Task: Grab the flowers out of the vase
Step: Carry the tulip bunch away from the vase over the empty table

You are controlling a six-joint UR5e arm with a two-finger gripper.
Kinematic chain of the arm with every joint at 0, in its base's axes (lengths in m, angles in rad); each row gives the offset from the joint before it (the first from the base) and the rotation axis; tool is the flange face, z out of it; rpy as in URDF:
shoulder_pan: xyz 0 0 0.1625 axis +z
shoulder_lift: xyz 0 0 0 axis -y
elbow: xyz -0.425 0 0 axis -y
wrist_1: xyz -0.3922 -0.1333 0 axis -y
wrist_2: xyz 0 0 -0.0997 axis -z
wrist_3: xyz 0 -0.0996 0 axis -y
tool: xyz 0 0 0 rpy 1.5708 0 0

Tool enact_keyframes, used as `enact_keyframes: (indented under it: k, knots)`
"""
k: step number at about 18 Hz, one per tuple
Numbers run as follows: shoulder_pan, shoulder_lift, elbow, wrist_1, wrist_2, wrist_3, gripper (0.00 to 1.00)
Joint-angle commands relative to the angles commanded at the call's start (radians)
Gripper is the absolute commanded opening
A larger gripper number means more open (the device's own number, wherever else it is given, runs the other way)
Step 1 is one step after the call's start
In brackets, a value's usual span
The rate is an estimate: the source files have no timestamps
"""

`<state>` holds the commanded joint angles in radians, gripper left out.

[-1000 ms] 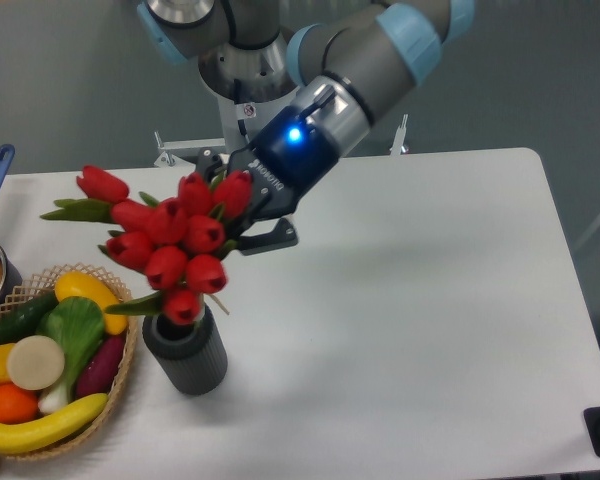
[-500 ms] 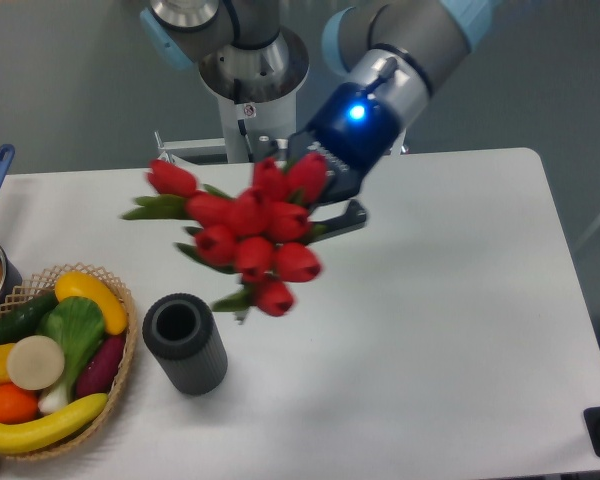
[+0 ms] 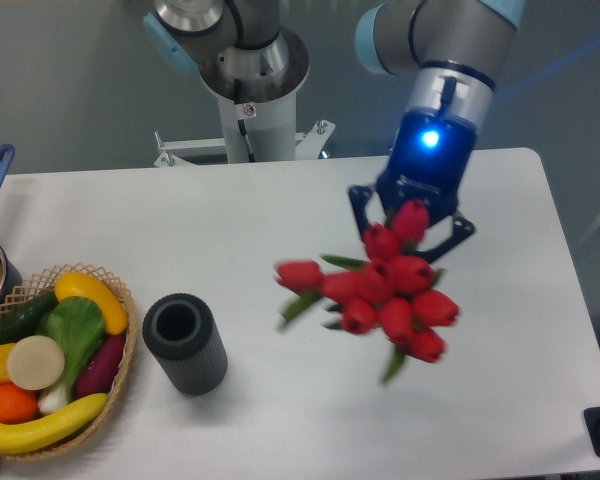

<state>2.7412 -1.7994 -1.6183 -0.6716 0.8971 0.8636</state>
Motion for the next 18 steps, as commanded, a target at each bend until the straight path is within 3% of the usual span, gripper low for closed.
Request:
enact_keyframes:
  k: [4, 9, 15, 18]
  knots:
    - [-0.002, 0.000, -0.011, -0.095, 0.136, -0.006, 0.00]
    - [0.002, -0.050, -0.009, -0.131, 0.316, -0.009, 0.00]
    - [0.012, -0.138, 0.072, -0.256, 0.445, 0.002, 0.00]
    - [0.000, -0.161, 0.100, -0.286, 0.509, 0.003, 0.00]
